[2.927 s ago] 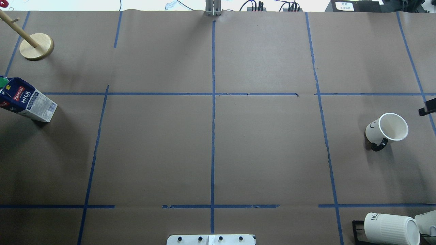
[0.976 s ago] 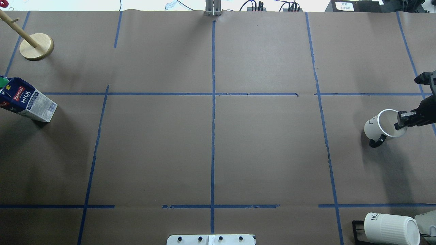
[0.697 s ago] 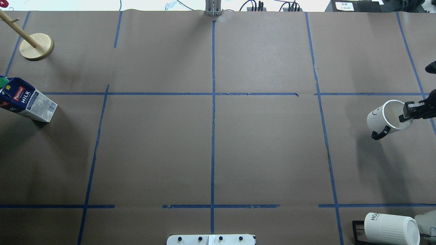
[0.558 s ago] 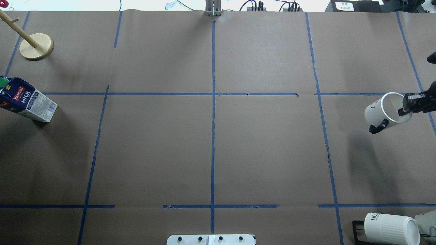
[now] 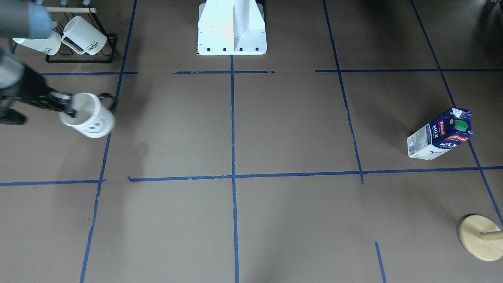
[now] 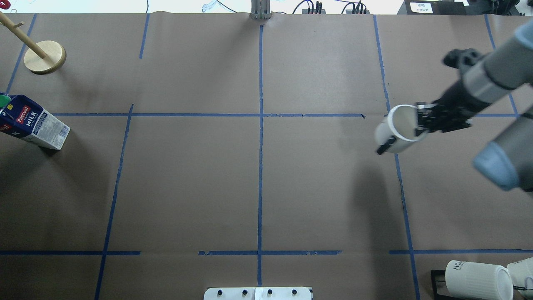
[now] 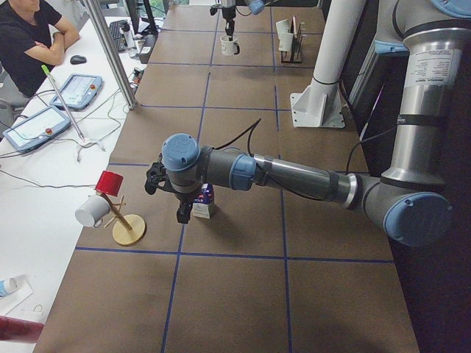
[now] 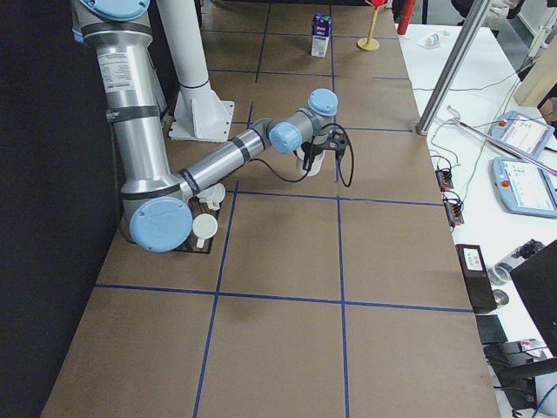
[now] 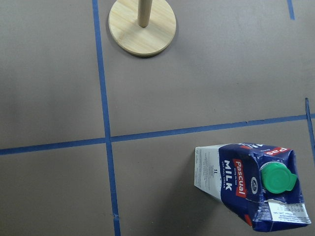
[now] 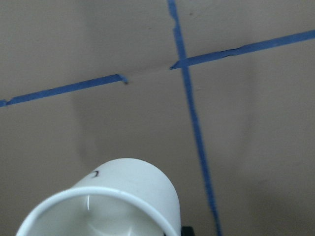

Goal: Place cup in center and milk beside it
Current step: 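Carry the mug to the table center and lower it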

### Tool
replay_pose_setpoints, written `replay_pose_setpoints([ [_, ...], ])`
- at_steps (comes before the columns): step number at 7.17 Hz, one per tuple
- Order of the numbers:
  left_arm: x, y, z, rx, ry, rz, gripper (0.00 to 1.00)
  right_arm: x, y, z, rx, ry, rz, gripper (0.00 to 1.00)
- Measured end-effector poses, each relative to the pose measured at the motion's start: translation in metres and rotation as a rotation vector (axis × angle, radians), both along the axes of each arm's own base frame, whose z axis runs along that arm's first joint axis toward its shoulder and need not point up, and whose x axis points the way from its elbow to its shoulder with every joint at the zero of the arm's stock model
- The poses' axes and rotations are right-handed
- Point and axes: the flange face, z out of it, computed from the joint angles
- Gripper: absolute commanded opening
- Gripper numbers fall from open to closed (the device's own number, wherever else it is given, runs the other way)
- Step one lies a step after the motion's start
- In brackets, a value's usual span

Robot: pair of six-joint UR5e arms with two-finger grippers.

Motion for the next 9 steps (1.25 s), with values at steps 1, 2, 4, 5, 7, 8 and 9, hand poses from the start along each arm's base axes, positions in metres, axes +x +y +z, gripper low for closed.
replay_pose_setpoints([
  [1, 0.000, 0.001, -0.002, 0.003, 0.000, -0.001, 1.00, -0.055, -0.008, -0.032, -0.033, 0.021, 0.019, 0.00],
  [2, 0.000, 0.002, -0.004, 0.005, 0.000, -0.002, 1.00, -0.102, -0.018, -0.058, -0.070, 0.036, 0.039, 0.00],
  [4, 0.000, 0.004, -0.006, 0.007, 0.001, -0.002, 1.00, -0.160, -0.031, -0.096, -0.115, 0.045, 0.057, 0.00],
  [5, 0.000, 0.004, -0.007, 0.007, 0.001, -0.002, 1.00, -0.180, -0.032, -0.107, -0.121, 0.055, 0.064, 0.00],
  [7, 0.000, 0.005, -0.009, 0.010, 0.000, -0.002, 1.00, -0.214, -0.018, -0.115, -0.109, 0.083, 0.077, 0.00],
  [8, 0.000, 0.005, -0.010, 0.011, 0.000, -0.002, 1.00, -0.227, -0.016, -0.121, -0.094, 0.086, 0.081, 0.00],
  [9, 0.000, 0.005, -0.010, 0.011, 0.000, -0.002, 1.00, -0.237, -0.017, -0.126, -0.081, 0.077, 0.083, 0.00],
])
